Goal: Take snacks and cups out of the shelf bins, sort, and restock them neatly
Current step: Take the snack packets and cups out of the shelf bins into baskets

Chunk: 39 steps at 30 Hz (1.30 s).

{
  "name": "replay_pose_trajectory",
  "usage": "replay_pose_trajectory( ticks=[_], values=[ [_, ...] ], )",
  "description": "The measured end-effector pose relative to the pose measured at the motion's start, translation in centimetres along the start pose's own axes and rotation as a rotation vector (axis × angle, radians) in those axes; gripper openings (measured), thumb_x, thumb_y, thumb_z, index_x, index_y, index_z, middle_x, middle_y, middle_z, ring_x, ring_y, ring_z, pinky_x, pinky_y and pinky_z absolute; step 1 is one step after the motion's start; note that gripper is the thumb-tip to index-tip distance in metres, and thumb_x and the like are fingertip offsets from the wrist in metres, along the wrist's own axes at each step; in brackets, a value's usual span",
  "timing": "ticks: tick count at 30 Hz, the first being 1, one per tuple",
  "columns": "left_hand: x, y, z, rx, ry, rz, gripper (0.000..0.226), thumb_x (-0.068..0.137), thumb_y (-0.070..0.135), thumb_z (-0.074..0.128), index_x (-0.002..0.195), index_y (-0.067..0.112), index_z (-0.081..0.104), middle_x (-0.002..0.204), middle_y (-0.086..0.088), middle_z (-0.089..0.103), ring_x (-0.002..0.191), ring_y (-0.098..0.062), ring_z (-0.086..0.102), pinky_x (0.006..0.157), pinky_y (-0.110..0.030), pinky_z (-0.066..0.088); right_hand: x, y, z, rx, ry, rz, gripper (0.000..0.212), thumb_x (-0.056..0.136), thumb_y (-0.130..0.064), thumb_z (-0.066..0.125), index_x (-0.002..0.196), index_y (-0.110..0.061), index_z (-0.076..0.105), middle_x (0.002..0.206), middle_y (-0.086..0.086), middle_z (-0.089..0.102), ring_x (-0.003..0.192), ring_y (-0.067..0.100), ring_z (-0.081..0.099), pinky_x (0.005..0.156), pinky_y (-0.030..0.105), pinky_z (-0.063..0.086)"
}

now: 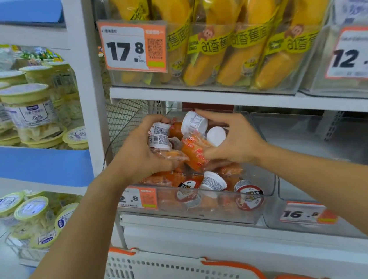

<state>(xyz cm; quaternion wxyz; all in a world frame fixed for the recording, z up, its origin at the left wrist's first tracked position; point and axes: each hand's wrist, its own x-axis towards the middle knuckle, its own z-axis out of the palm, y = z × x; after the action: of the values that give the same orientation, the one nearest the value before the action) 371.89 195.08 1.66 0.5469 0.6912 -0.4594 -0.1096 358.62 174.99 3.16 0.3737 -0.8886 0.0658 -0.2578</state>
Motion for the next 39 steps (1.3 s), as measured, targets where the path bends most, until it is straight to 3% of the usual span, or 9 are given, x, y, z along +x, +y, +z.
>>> replay_pose_trajectory(
  ticks=[4,14,19,22,26,31,33,36,39],
  values=[
    [-0.8,1.7,1.0,0.020,-0.013,0.034,0.078,0.064,-0.003,0.090,0.127,0.022,0.052,0.100,-0.004,0.072,0.076,-0.006,0.069,0.064,-0.018,0.054,-2.8,-0.7,-0.6,0.074,0.056,-0.037,0.086,0.064,-0.006,0.091,0.138,-0.029,0.054,0.124,-0.019,0.066,0.114,-0.010,0.059,0.093,0.010,0.045],
    [-3.3,6.1,4.9,0.210,-0.046,0.155,0.089,0.054,0.036,0.097,0.129,0.042,0.050,0.125,0.003,0.060,0.108,-0.014,0.064,0.092,-0.040,0.056,-8.9,-2.2,-4.0,0.146,0.112,-0.049,0.080,0.071,0.000,0.087,0.143,-0.015,0.054,0.128,-0.016,0.066,0.118,0.001,0.062,0.092,0.016,0.050],
    [-4.7,11.4,8.2,0.177,-0.011,0.301,0.076,0.062,0.029,0.094,0.124,0.043,0.053,0.128,0.003,0.056,0.115,-0.007,0.058,0.088,-0.022,0.053,-12.5,-4.3,-8.5,0.183,0.191,-0.112,0.081,0.070,0.005,0.087,0.143,-0.010,0.054,0.126,-0.009,0.069,0.116,0.005,0.064,0.093,0.019,0.050],
    [-5.7,14.7,10.8,0.117,-0.101,0.334,0.073,0.065,0.025,0.094,0.124,0.038,0.053,0.124,0.005,0.060,0.113,-0.013,0.061,0.088,-0.029,0.054,-16.0,-5.2,-11.9,0.189,0.208,-0.130,0.080,0.070,-0.002,0.088,0.142,-0.011,0.054,0.127,-0.011,0.068,0.118,0.003,0.063,0.094,0.016,0.049],
    [-7.5,17.6,16.1,0.025,-0.258,0.334,0.074,0.064,0.013,0.093,0.124,0.028,0.052,0.124,0.007,0.059,0.111,-0.013,0.062,0.087,-0.024,0.053,-22.7,-4.7,-16.5,0.180,0.189,-0.033,0.083,0.069,-0.010,0.091,0.141,-0.018,0.052,0.130,-0.012,0.067,0.119,0.003,0.062,0.094,0.019,0.049],
    [-11.5,15.9,26.7,-0.227,-0.481,0.150,0.074,0.066,0.005,0.091,0.127,0.018,0.051,0.123,0.007,0.063,0.106,-0.018,0.067,0.082,-0.032,0.058,-33.4,-0.6,-20.4,0.158,0.090,0.253,0.077,0.075,0.009,0.079,0.138,-0.027,0.054,0.118,-0.009,0.074,0.102,0.003,0.069,0.079,0.018,0.054],
    [-14.0,13.2,31.8,-0.266,-0.545,0.011,0.074,0.065,0.006,0.092,0.126,0.018,0.052,0.116,0.002,0.066,0.099,-0.019,0.069,0.080,-0.038,0.060,-38.2,2.8,-20.4,0.174,0.062,0.437,0.075,0.075,0.009,0.081,0.135,-0.029,0.058,0.115,-0.008,0.074,0.107,0.003,0.067,0.083,0.019,0.053],
    [-17.9,9.2,38.9,-0.264,-0.622,-0.219,0.070,0.066,0.013,0.093,0.123,0.026,0.054,0.104,0.004,0.070,0.086,-0.007,0.070,0.070,-0.027,0.058,-44.8,8.5,-19.0,0.220,0.113,0.693,0.067,0.072,0.001,0.084,0.127,-0.031,0.067,0.114,-0.006,0.074,0.113,0.008,0.066,0.084,0.025,0.053],
    [-21.6,5.8,43.9,-0.229,-0.646,-0.422,0.060,0.073,0.023,0.089,0.120,0.031,0.053,0.100,0.006,0.070,0.082,0.001,0.069,0.065,-0.015,0.053,-49.0,12.7,-16.5,0.181,0.080,0.866,0.049,0.077,-0.010,0.085,0.119,-0.027,0.067,0.109,-0.014,0.068,0.098,-0.006,0.063,0.082,0.011,0.050]
  ],
)
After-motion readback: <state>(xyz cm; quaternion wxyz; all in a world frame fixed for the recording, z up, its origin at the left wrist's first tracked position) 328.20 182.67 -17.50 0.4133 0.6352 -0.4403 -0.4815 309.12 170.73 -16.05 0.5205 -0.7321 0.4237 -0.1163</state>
